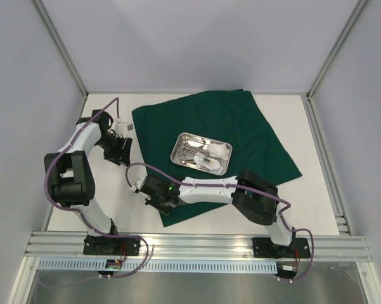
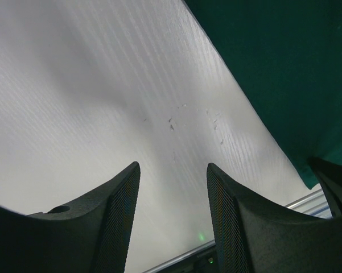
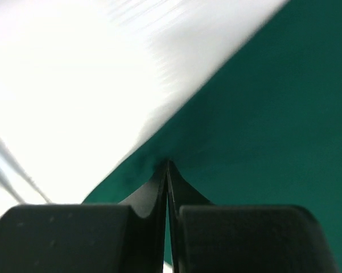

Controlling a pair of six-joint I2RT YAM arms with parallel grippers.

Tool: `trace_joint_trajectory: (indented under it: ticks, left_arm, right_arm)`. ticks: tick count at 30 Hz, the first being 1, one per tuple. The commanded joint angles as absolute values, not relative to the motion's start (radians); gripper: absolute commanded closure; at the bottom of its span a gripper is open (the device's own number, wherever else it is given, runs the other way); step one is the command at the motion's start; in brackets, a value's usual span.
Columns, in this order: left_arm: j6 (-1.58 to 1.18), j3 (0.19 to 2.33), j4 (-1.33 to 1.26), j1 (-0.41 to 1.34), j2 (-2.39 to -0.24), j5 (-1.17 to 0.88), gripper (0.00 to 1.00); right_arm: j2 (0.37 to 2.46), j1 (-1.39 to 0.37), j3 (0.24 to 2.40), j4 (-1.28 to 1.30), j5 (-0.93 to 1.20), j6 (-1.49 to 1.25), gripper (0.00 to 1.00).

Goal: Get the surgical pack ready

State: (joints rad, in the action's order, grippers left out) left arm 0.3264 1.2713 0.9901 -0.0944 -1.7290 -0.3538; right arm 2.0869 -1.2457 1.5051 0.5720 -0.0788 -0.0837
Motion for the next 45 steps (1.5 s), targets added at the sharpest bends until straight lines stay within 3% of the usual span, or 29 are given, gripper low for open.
trace_joint_trajectory:
  ticks: [1,5,9,13,16,21,25,30,31,35,39,43,45]
  left_arm:
    - [0.328,1.267,0.980,-0.106,-1.692,-0.377,0.41]
    - [0.327,1.267,0.980,-0.107,-1.693,-0.380,0.41]
    - [0.324,1.269,0.979,-0.107,-1.698,-0.385,0.41]
    - [0.314,1.295,0.982,-0.104,-1.710,-0.383,0.40]
    - [0.296,1.354,0.989,-0.101,-1.742,-0.383,0.37]
    - [0.241,1.524,0.991,-0.029,-1.851,-0.293,0.32]
    - [0.192,1.647,0.977,0.046,-1.953,-0.216,0.29]
    - [0.158,1.795,1.005,0.098,-2.130,-0.130,0.25]
    - [0.158,1.807,1.011,0.107,-2.152,-0.108,0.20]
    - [0.179,1.854,1.022,0.149,-2.252,-0.034,0.15]
    - [0.183,1.891,1.045,0.167,-2.312,-0.032,0.17]
    - [0.184,1.908,1.066,0.170,-2.333,-0.093,0.29]
    - [0.187,1.914,1.068,0.170,-2.338,-0.110,0.41]
  right_arm:
    - [2.039,-1.284,1.407,0.607,0.162,-0.031,1.00]
    - [1.924,-1.299,1.332,0.610,0.271,-0.006,1.00]
    - [1.841,-1.286,1.322,0.663,0.172,0.008,0.99]
    - [1.737,-1.184,1.321,0.647,0.120,-0.081,0.92]
    - [1.634,-1.063,1.296,0.623,0.074,-0.170,0.85]
    - [1.479,-0.761,1.154,0.568,0.002,-0.329,0.65]
    - [1.381,-0.517,1.069,0.618,-0.175,-0.472,0.45]
    - [1.361,-0.172,0.944,0.601,-0.218,-0.575,0.33]
    - [1.374,-0.099,0.930,0.583,-0.219,-0.601,0.31]
    - [1.440,0.023,0.870,0.531,-0.215,-0.637,0.31]
    - [1.552,0.052,0.838,0.466,-0.160,-0.632,0.33]
    - [1.643,0.052,0.831,0.408,-0.088,-0.627,0.38]
    - [1.669,0.052,0.831,0.397,-0.067,-0.629,0.41]
